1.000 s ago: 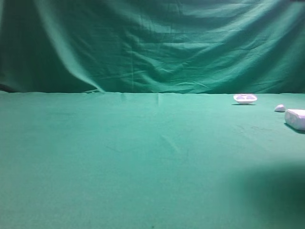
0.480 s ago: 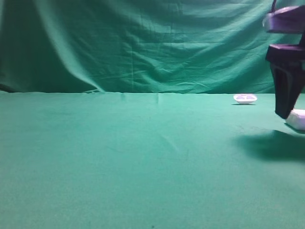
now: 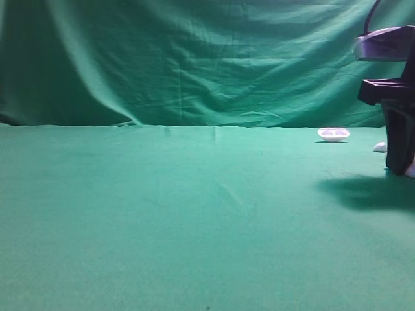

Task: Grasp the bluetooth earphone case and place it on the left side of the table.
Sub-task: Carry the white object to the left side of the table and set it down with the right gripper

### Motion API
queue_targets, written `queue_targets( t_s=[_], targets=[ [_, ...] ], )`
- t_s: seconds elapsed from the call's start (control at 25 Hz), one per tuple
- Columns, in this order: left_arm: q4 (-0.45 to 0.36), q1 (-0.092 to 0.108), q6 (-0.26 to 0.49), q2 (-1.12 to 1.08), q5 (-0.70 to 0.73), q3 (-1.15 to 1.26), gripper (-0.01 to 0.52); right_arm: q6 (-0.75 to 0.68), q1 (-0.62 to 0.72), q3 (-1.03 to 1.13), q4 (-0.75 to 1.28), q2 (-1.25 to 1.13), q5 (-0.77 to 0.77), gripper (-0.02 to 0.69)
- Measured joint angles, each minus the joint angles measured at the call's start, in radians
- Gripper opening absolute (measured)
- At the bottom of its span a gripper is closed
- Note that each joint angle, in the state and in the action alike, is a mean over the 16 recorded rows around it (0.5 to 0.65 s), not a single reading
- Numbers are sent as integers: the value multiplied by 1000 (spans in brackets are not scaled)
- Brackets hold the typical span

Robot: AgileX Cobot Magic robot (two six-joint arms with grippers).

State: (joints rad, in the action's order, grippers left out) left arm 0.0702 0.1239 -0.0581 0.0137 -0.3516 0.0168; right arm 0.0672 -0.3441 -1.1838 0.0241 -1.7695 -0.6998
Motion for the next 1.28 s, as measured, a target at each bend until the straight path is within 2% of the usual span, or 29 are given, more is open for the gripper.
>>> queue_targets(
  t_s=[0.28, 0.68, 1.0, 1.28],
  targets=[
    [0, 0, 0, 0, 0, 0, 0, 19, -207, -354, -20, -124, -65, 321],
    [0, 0, 0, 0, 0, 0, 0, 32, -442, -822, -32, -482, -83, 321],
    [0, 0, 0, 0, 0, 0, 0, 49, -508, -963, -46, -661, -71, 330],
    [0, 0, 0, 0, 0, 0, 0, 68, -522, -977, -62, -696, -59, 451]
  ],
)
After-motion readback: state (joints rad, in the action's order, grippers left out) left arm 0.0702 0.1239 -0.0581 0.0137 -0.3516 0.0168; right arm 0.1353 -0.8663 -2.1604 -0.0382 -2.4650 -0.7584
